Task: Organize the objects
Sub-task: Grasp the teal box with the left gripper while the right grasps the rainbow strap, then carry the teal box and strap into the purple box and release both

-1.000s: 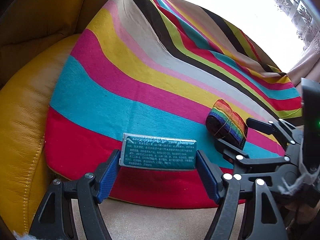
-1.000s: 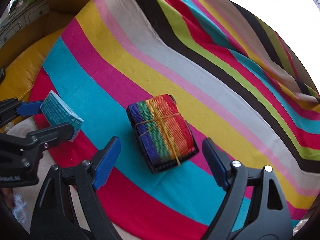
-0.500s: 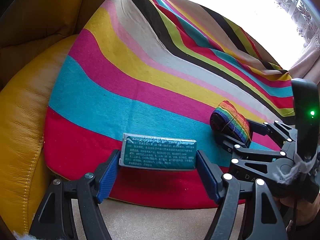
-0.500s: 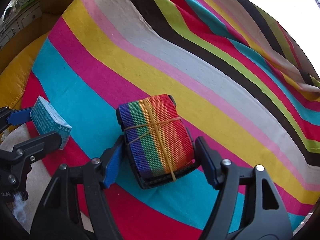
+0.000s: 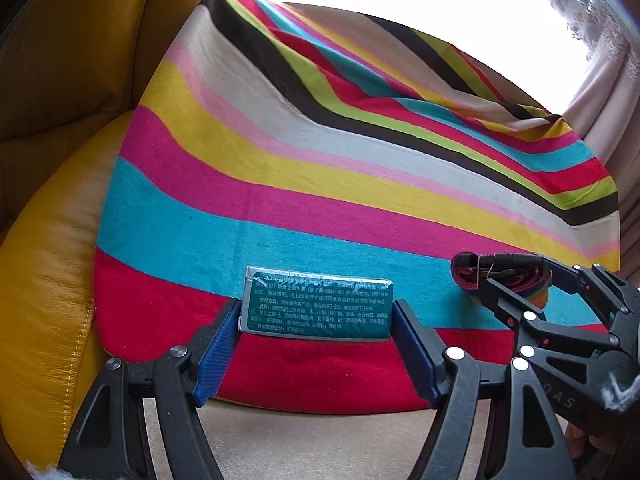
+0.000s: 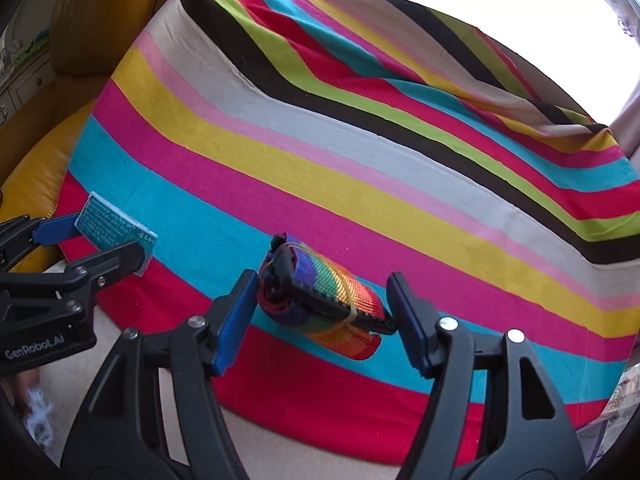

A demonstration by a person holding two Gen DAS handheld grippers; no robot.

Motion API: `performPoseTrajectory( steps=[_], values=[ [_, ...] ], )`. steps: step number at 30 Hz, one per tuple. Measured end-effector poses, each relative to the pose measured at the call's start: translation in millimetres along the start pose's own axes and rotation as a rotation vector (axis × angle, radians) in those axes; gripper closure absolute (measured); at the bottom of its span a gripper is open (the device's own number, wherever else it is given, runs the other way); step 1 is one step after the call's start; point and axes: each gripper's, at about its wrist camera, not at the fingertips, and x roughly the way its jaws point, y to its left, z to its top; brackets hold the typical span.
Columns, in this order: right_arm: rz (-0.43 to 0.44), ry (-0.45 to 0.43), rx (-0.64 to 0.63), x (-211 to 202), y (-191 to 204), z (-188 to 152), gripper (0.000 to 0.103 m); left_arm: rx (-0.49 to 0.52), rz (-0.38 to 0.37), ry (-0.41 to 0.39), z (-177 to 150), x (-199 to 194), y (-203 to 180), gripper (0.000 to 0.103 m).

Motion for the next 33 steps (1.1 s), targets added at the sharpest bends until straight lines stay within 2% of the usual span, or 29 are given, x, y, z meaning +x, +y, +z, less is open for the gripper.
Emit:
performPoseTrajectory(
  steps=[14, 33],
  values=[
    [-0.003, -0.020, 0.176, -46.0, -42.9, -42.4, 0.037, 0.068, -0.065, 0.001, -5.6, -15.5, -37.6, 0.028],
    [-0.125, -0.067, 0.375, -116.4, -110.4, -108.5, 0.037, 0.222, -0.219, 0.023, -33.6, -34.8, -129.9, 0.028]
  ],
)
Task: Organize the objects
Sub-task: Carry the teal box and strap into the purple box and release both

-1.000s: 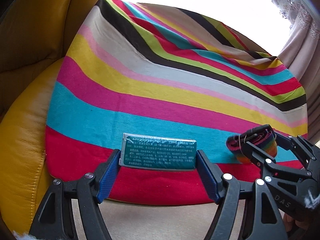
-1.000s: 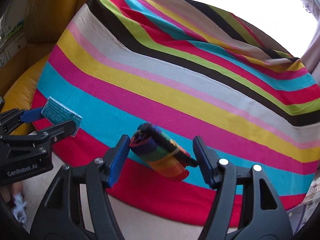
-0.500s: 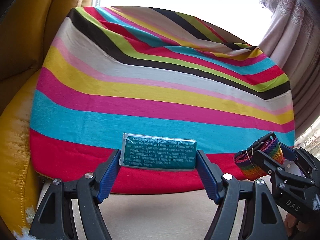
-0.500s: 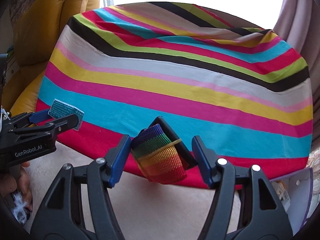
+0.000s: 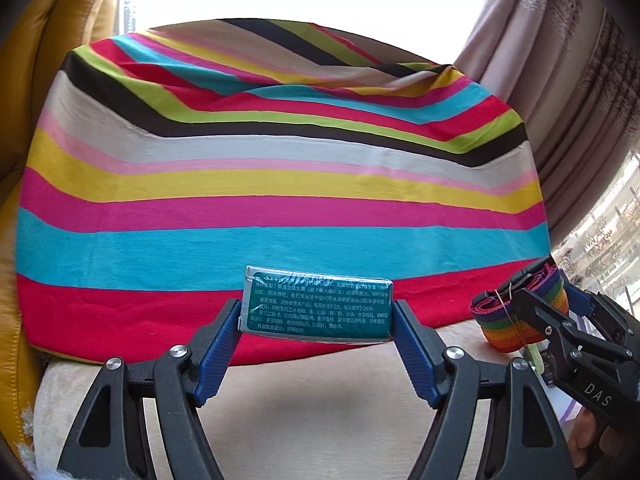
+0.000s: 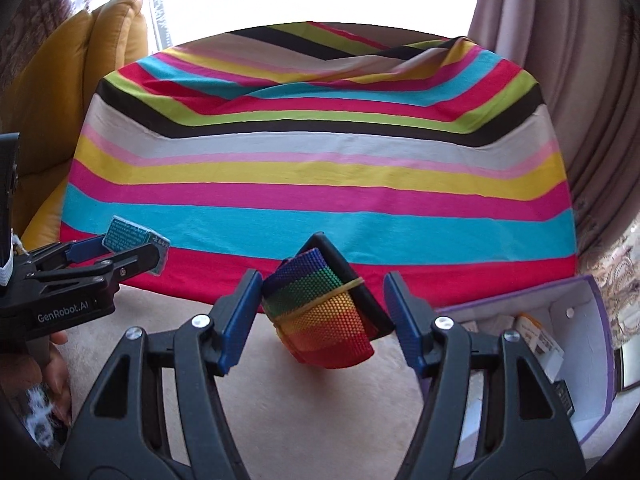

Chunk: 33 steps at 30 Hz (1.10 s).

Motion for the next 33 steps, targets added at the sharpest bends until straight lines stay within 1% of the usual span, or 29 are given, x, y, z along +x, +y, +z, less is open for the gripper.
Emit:
performPoseTrajectory(
  steps=[5, 11, 19, 23, 33],
  values=[
    [-0.042, -0.012, 0.063, -17.7, -32.4, -9.7, 0.037, 0.065, -0.051, 0.009, -3.0, 2.0, -38.0, 0.028],
    [-0.117, -0.031, 0.128, -42.3, -74.7, -23.1, 0.037, 0.155, -0.124, 0.022, -9.4, 6.4, -91.3, 0.028],
    [-0.217, -0.025, 0.211, -64.7, -124.0, -45.6, 0.037, 0.265, -0.210, 0.057, -20.5, 14.1, -158.2, 0.028],
    [-0.265, -0.012, 0.255, -69.5, -148.8, -56.8, 0.037, 0.310, -0.231, 0.074, -26.4, 19.3, -184.6, 0.028],
    [-0.359, 0.025, 0.327, -65.2, -199.1, -73.5, 0.037, 0.371, -0.269, 0.127, -33.2, 34.6, -228.6, 0.028]
  ],
)
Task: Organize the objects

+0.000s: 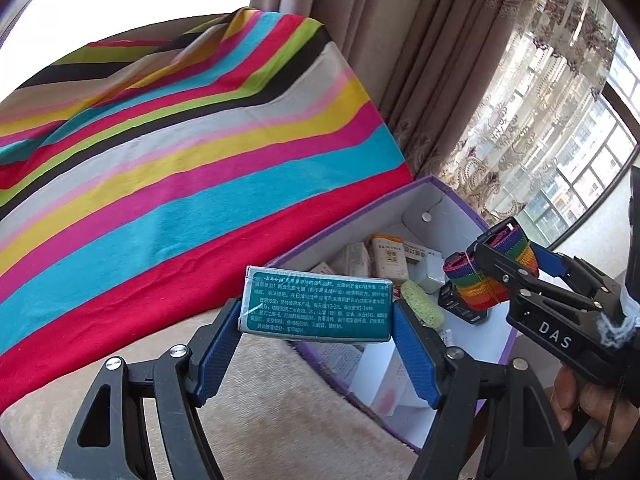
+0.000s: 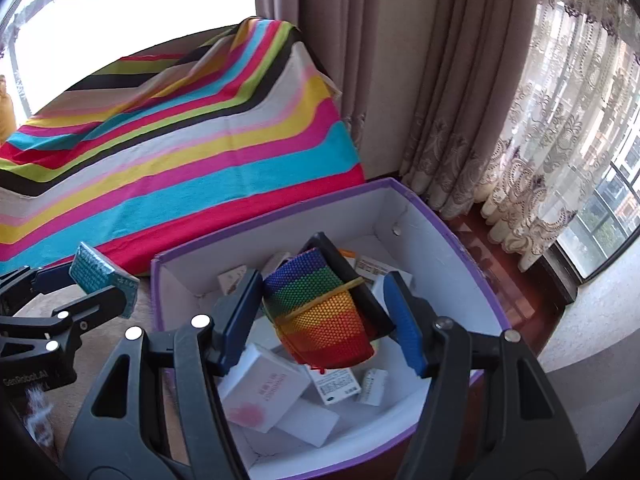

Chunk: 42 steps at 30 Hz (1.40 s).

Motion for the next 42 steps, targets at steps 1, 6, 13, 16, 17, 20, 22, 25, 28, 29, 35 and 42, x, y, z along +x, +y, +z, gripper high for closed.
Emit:
performPoseTrajectory(
  steps=[1, 6, 13, 16, 17, 20, 22, 25, 28, 29, 35, 42],
  values=[
    [-0.004, 0.004, 0.005, 2.2, -3.0, -0.5, 0.037, 0.005, -0.003, 0.004, 1.3, 3.0, -3.2, 0.028],
    [-0.031, 0.011, 0.022, 8.8, -19.2, -2.3, 0.037, 0.027, -0.029, 0.033, 4.9, 15.6, -20.3, 0.028],
    [-0.036, 0.021, 0.058, 12.7, -38.0, -4.8, 0.036, 0.029, -0.083, 0.085, 7.8, 30.3, -35.2, 0.026],
    [-0.032, 0.021, 0.057, 11.0, -38.7, -4.5, 0.030, 0.025, -0.090, 0.098, 7.0, 33.0, -35.7, 0.022],
    [-0.031, 0.022, 0.057, 9.8, -38.1, -4.8, 0.028, 0.020, -0.094, 0.102, 6.7, 33.0, -35.0, 0.021],
    [-0.023, 0.033, 0.042, 6.4, -34.7, -6.4, 0.027, -0.015, -0.104, 0.137, 1.9, 33.0, -28.9, 0.020],
    [-0.017, 0.033, 0.032, 0.3, -31.8, -10.4, 0.026, -0.047, -0.099, 0.180, -5.6, 33.1, -25.1, 0.020],
    [-0.015, 0.035, 0.019, -11.9, -27.1, -17.3, 0.025, -0.092, -0.089, 0.222, -21.6, 27.6, -20.2, 0.020],
    [-0.012, 0.043, 0.016, -25.0, -24.0, -24.6, 0.025, -0.084, -0.037, 0.182, -32.3, 7.4, -23.0, 0.020],
    [-0.012, 0.045, 0.012, -28.6, -22.4, -26.7, 0.025, -0.084, -0.021, 0.165, -36.3, 0.9, -23.8, 0.020],
    [-0.047, 0.072, -0.017, -48.9, -13.2, -46.5, 0.024, -0.051, 0.004, 0.166, -45.6, -3.5, -26.2, 0.012],
    [-0.090, 0.115, 0.009, -43.7, -14.8, -56.0, 0.024, -0.101, -0.095, 0.096, -49.4, -5.0, -18.5, 0.000]
  ],
)
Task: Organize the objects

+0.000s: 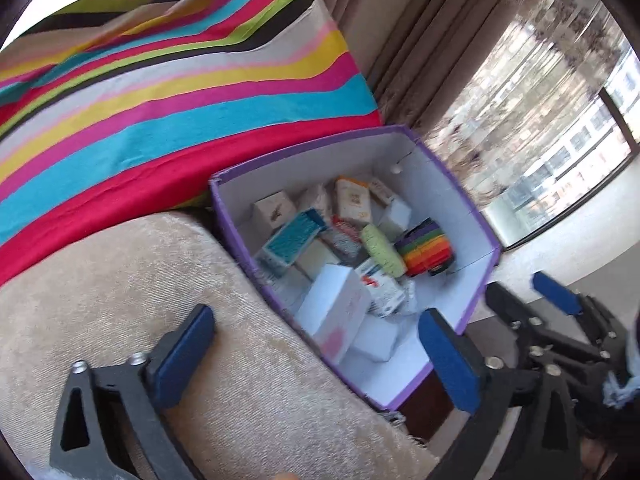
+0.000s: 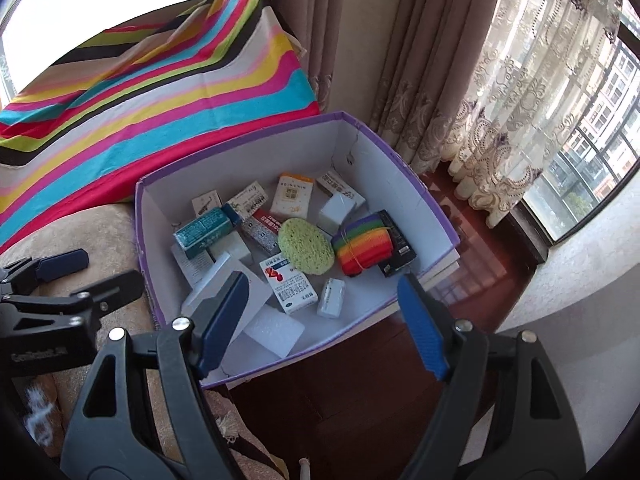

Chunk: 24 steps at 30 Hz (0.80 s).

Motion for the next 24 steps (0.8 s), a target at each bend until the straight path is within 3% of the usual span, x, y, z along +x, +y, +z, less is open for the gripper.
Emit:
performPoseTrajectory(
  steps=[24],
  values=[
    [-0.062, 0.013, -0.050, 8.4, 11.5, -0.8, 0.024, 0.003, -0.030, -0.016, -0.1, 0.2, 0.6, 0.000]
  ],
)
